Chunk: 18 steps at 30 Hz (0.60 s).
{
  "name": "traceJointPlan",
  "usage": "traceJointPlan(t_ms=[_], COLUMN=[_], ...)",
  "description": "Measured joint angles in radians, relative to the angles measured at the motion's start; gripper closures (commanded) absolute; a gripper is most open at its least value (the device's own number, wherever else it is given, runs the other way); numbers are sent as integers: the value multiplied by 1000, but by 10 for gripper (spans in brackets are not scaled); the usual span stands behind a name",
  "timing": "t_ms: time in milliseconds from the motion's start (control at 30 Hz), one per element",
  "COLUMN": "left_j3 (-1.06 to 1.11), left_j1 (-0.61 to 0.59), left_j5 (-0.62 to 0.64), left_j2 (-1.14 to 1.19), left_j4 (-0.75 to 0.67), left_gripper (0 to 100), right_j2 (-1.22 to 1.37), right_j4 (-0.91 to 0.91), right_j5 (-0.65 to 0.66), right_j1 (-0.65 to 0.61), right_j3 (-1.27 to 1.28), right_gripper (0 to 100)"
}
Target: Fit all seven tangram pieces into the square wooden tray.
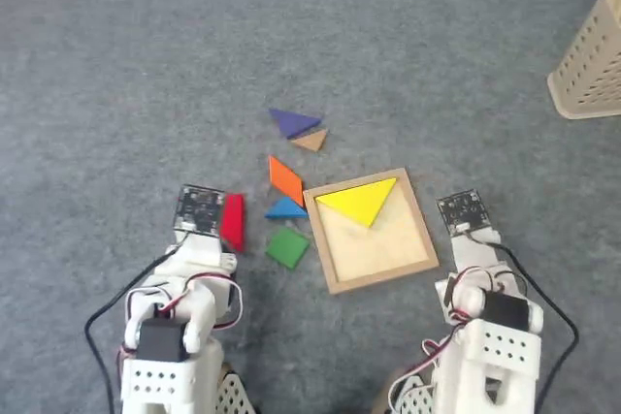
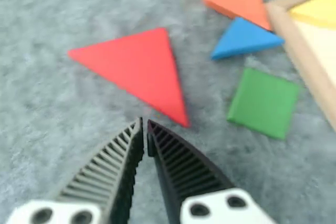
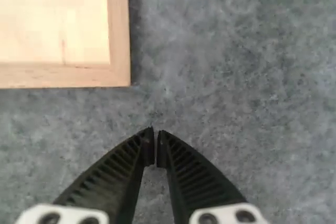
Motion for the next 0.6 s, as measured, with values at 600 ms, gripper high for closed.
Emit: traceJointPlan(t_ms=[600], left_j3=[-81], left_j1=[-172], left_j5=[-516], left_j2=[0], left_j4=[-71], left_gripper=[988], right_j2=[-9], right_j4=[-20], right_j5=[3], right_j1=[-2], right_j3=[32], right_gripper=[985])
